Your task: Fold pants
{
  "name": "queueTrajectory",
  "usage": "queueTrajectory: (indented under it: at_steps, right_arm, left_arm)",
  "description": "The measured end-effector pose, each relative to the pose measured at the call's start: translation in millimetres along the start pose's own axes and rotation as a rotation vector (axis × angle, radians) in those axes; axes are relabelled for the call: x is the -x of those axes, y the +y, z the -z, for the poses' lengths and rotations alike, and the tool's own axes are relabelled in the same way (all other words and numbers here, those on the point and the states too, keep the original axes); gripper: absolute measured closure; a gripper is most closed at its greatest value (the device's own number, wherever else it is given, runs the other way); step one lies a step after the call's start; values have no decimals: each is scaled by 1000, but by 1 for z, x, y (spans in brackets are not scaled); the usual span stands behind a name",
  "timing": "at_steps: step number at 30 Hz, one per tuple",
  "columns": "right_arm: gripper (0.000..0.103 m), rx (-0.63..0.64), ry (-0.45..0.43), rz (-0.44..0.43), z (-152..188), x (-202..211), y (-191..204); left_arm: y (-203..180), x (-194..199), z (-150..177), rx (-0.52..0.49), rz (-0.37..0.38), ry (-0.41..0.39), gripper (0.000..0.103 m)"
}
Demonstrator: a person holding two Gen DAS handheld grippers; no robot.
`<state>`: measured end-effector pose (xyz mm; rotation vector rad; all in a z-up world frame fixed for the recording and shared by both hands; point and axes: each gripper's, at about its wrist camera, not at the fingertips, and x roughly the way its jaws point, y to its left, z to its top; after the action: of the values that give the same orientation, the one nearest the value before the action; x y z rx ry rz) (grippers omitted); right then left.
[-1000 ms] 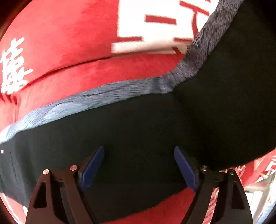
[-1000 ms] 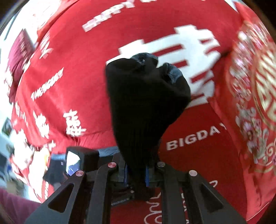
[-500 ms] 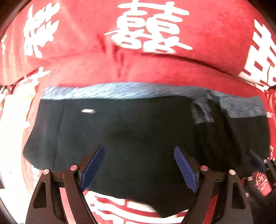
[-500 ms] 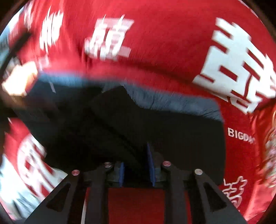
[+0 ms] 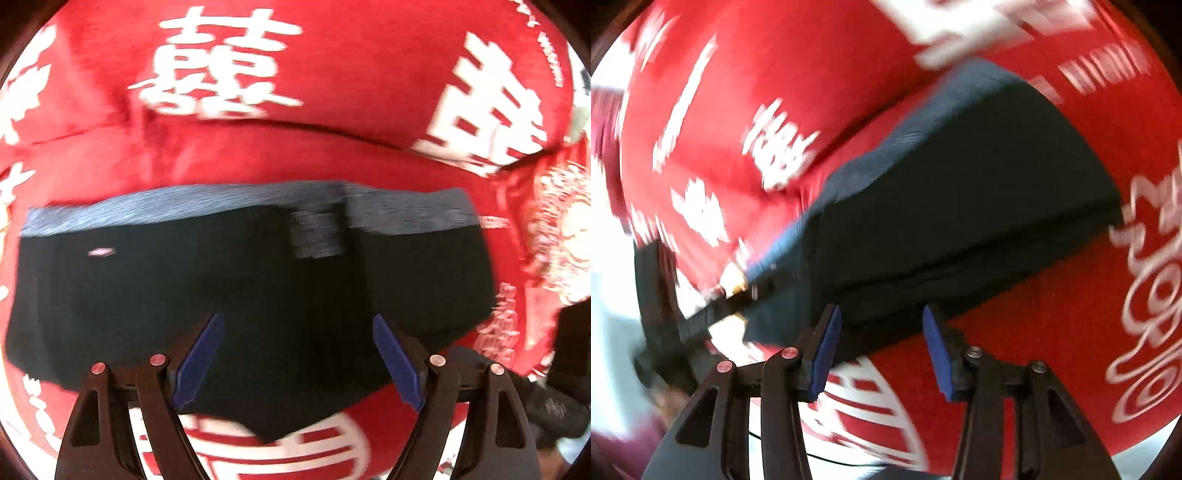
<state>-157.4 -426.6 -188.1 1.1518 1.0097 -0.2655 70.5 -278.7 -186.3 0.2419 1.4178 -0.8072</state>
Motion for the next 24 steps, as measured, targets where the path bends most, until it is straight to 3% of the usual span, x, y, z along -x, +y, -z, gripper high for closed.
queueTrajectory:
  at_steps: [3,7,9,11,13,15,16,19,22,24]
  right_arm:
    - [53,-107,-37,-72,-7,6,-20]
    - [53,-157,-33,-107,-12,0,-29]
    - [53,-192,-35,-125,-11,-1,-37]
    - [53,-229,-44,-154,-12,1,-46]
    - [53,-274,-52,-192,-15,-5,-55]
    - [64,-313,-56,-227,-18,-8,-62]
    - [94,-341,-47,-240,-19,-12,-66]
    - [99,-338,-41,-251,-25,-14,-56]
    - [99,-246,-44,-276,-25,7,-33]
    - [99,-209,-9,-260,-19,12,-27]
  left_arm:
    - [-20,-10,-8,-21,71,25,19]
    - [-34,-32,-11,-35,71,73,20]
    - [-38,-38,-7,-24,77,97,37]
    - [-38,-44,-8,-25,72,107,42]
    - [-39,-47,-8,-40,75,104,60]
    - [-43,-50,-8,-43,80,114,64]
    - [-44,-49,-8,-45,80,110,64]
    - [-47,-35,-7,-42,75,94,64]
    - [-47,-10,1,-59,103,58,64]
    - [-45,-8,11,-78,76,61,64]
